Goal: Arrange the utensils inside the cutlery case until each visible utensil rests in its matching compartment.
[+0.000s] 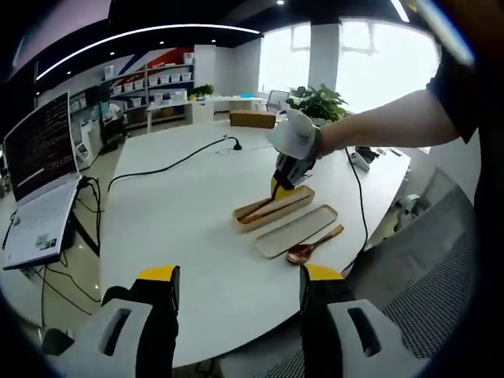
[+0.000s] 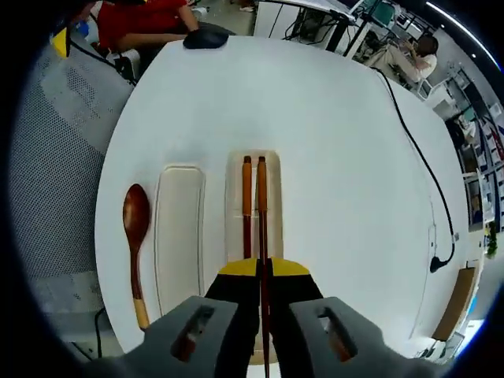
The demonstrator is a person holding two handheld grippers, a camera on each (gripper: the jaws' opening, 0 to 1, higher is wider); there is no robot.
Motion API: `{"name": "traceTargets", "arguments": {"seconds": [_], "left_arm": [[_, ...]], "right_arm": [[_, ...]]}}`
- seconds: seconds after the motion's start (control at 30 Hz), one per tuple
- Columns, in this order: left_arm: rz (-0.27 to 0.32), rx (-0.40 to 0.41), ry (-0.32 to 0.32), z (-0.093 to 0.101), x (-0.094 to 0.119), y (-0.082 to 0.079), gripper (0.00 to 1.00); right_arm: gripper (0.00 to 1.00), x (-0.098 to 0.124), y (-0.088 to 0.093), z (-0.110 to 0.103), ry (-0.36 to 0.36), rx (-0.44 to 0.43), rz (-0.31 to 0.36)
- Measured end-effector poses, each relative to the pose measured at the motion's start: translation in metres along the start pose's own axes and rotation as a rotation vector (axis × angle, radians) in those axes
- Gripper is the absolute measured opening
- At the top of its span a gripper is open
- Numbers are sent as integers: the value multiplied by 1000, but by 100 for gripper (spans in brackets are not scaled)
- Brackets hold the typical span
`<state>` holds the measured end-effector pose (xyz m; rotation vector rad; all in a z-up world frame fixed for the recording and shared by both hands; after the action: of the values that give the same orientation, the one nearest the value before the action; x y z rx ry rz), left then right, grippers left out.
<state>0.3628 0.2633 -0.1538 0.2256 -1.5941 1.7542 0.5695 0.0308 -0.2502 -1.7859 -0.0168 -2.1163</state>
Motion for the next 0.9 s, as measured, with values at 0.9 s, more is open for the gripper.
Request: {"name": "traceTargets", "arguments": {"seconds": [0.9], "left_arm": [[27,35,-43,-7,0,-5,63]], "right_arm": [[0,-21,14,9,-27,-33,-4]]}}
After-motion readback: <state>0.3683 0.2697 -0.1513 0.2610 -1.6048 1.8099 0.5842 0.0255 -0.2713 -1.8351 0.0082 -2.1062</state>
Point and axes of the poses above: the point that each gripper's makers call its tool centre point, and the gripper's own axes: x roughly backward along the fingers, z roughly to its right, y roughly out of its underside, the point moved 8 cm from there along x, roughly backward along the fingers, and after that the axes turned 14 degrees about x, right-handed, at the moved point
